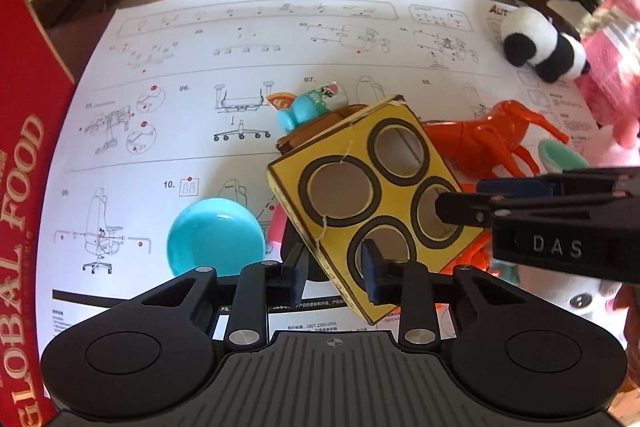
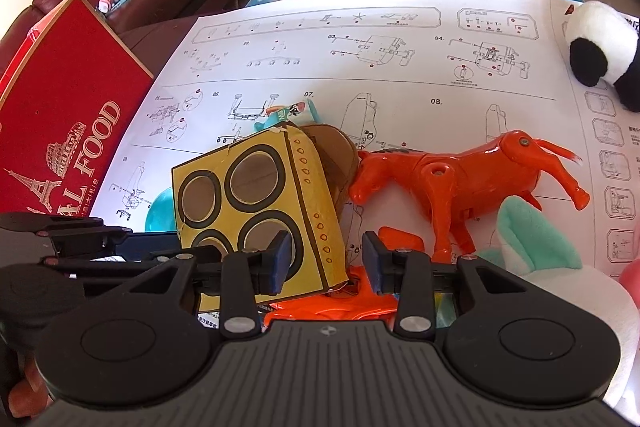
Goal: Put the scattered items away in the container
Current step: 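Grasp the yellow cardboard box with the left gripper while the right gripper grasps it too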
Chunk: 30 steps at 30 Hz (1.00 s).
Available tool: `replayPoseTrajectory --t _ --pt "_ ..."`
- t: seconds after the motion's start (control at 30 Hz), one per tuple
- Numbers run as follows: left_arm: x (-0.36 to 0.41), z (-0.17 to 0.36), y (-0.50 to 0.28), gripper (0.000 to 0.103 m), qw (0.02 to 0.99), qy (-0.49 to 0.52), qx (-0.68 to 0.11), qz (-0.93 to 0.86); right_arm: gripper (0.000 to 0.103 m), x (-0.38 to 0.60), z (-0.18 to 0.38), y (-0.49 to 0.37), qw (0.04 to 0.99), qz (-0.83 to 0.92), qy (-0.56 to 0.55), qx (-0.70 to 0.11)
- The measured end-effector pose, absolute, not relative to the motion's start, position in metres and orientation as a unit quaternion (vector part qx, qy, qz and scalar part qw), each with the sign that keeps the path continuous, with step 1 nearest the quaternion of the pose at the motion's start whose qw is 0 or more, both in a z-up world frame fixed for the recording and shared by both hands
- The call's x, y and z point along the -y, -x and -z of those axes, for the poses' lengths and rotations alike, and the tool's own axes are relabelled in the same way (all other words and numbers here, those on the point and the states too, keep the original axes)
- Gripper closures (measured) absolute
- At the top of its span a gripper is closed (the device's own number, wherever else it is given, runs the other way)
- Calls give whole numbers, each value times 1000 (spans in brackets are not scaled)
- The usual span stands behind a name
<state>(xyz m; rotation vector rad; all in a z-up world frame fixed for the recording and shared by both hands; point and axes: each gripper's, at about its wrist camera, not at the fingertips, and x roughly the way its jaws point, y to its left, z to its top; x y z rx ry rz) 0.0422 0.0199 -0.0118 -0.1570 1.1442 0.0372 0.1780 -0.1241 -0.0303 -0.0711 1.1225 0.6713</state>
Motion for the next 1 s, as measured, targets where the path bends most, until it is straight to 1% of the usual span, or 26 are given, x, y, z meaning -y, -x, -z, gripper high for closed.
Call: replayPoseTrajectory --t 0.07,0.13,0.2,0.33,0.37,0.4,0.43,0.53,0.57,0.6,0.63,0.93,0.97,1.0 --pt "-21 14 -40 69 837 77 -541 -13 59 124 31 -177 793 -312 31 -522" --pt "-24 15 -39 72 838 82 -539 -9 59 124 33 -176 793 -311 30 -524" --pt "-26 14 -38 72 839 88 -537 -3 59 124 34 -175 794 -309 26 -524" --pt "-28 12 -37 70 839 91 -536 9 60 124 36 -175 793 -307 25 -525" --pt "-30 11 -37 58 840 94 -534 11 60 123 36 -174 794 -308 26 -524" --pt "-32 8 -36 55 840 99 -533 13 61 123 36 -173 795 -308 28 -522" --pt "-35 5 -35 54 841 106 -531 17 63 123 37 -172 795 -309 30 -521" --pt "-43 -10 -29 43 849 115 -514 22 63 124 36 -171 796 -311 31 -519" --pt "-45 -15 -28 38 854 114 -507 19 63 124 36 -171 796 -311 32 -518" --pt "-49 -20 -28 35 858 117 -500 15 63 124 36 -172 796 -311 32 -518" --pt "-53 -23 -30 34 860 122 -495 12 63 124 36 -172 796 -310 32 -518" --pt "-54 -6 -62 36 851 92 -516 -23 61 121 37 -171 798 -308 36 -517" --pt "-53 -2 -63 42 848 85 -522 -30 61 121 36 -171 799 -307 35 -516" --pt "-54 2 -63 66 845 81 -528 -33 61 122 36 -172 799 -306 35 -516"
